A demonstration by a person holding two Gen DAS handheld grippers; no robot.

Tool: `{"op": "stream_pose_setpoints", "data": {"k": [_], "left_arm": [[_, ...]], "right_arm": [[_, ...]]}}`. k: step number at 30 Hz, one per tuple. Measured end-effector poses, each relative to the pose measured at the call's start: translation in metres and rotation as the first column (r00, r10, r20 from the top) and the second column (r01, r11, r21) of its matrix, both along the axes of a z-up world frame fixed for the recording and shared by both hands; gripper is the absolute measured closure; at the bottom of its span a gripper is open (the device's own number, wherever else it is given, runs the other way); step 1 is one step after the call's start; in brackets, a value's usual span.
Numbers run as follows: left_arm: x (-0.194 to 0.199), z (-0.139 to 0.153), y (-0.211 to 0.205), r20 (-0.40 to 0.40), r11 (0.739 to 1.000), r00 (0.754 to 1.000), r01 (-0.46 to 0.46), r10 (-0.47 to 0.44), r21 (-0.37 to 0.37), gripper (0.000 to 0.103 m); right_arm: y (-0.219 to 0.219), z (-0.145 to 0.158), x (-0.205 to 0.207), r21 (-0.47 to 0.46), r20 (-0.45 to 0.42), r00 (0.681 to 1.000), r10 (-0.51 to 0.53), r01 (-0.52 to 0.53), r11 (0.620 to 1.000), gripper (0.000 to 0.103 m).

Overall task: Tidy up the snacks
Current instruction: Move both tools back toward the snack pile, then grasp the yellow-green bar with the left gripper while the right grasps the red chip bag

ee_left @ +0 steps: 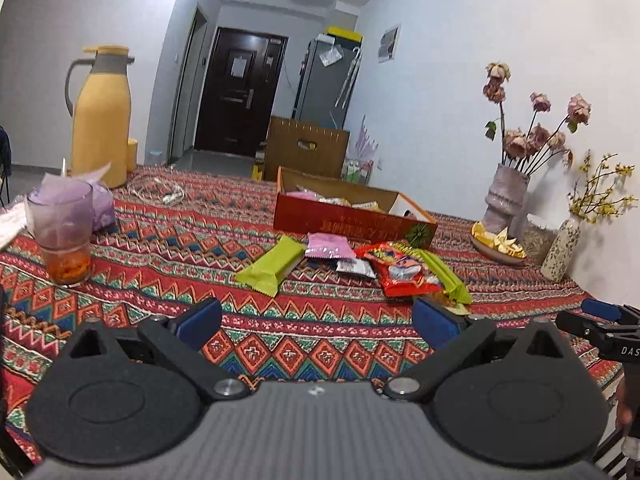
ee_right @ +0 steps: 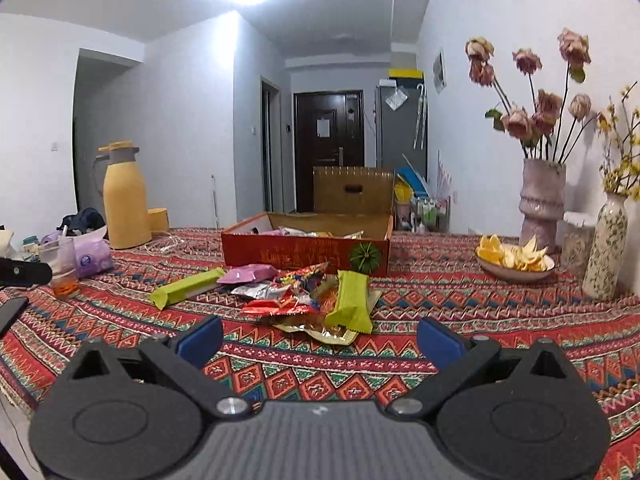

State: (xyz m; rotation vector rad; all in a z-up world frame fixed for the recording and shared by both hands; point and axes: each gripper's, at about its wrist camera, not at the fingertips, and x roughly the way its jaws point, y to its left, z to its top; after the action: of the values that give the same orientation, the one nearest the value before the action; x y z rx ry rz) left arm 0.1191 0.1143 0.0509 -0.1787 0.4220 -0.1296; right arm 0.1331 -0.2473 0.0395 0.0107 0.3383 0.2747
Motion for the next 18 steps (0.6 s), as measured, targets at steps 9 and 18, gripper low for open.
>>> {"op": "stream_pose_setpoints", "data": {"k": [9, 18], "left_arm": [[0.07, -0.019, 0.004, -0.066, 0.998, 0.998, 0.024, -0.02, 0.064, 0.01], [0.165, -0.03, 0.011, -0.118, 0.988, 0.991, 0.076, -0.06, 0.133, 0.016]], "right_arm": [[0.021, -0.007, 0.046, -0.034, -0.052, 0.997, -0.05, 0.048, 0.998, 0.002], [0.057, -0.009, 0.113, -0.071, -0.112, 0.994, -0.008, 0.0, 0.997, 0.01]]}}
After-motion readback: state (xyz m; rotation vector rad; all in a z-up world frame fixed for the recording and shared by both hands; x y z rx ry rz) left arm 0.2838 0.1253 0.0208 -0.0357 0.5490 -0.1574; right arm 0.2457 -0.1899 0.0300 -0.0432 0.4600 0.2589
